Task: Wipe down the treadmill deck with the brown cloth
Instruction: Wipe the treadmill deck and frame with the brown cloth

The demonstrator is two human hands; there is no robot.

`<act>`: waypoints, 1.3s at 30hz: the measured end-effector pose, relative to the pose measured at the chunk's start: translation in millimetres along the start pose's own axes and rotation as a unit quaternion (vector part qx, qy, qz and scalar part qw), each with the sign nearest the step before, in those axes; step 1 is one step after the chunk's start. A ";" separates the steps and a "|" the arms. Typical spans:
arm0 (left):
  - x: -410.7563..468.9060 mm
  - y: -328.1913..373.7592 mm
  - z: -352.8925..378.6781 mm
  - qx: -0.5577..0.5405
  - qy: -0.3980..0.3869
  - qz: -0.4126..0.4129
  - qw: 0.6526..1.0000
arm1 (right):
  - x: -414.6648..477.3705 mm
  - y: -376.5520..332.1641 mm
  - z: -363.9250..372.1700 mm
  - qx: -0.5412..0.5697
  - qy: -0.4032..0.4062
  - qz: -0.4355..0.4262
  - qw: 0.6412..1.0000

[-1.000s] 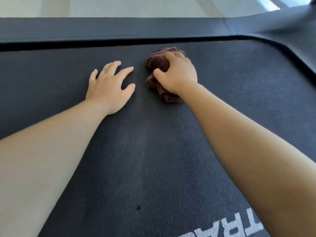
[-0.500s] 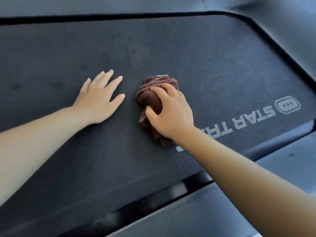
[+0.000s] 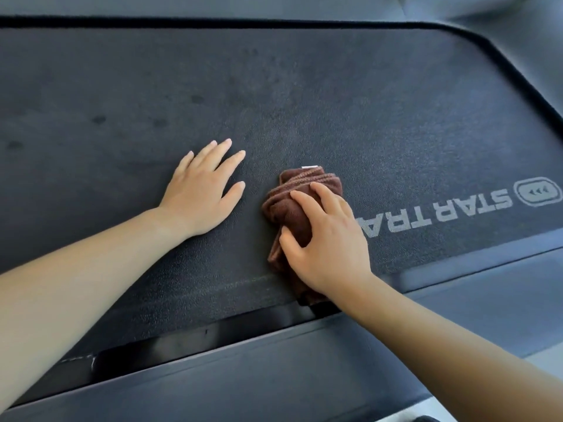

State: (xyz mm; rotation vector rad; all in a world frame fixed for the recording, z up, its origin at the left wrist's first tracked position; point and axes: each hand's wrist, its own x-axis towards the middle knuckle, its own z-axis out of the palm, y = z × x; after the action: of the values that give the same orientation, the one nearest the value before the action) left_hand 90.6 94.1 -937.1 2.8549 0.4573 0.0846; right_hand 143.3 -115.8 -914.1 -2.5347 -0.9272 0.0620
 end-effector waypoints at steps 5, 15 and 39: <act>10.0 -4.9 -0.5 -0.004 0.003 0.000 1.000 | 30.2 -6.7 6.7 -0.002 0.012 -0.001 1.000; 89.6 -34.5 -0.5 0.016 -0.011 0.018 1.000 | 161.8 -9.1 29.3 -0.010 0.013 -0.011 1.000; 181.2 -85.3 -8.6 -0.021 0.039 -0.041 0.998 | 386.4 0.5 48.9 -0.008 0.019 0.025 0.999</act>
State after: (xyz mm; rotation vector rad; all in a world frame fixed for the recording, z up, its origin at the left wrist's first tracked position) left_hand 236.2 231.6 -947.1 2.7957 0.5806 0.1901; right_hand 433.7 143.8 -917.6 -2.5646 -0.8530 0.0215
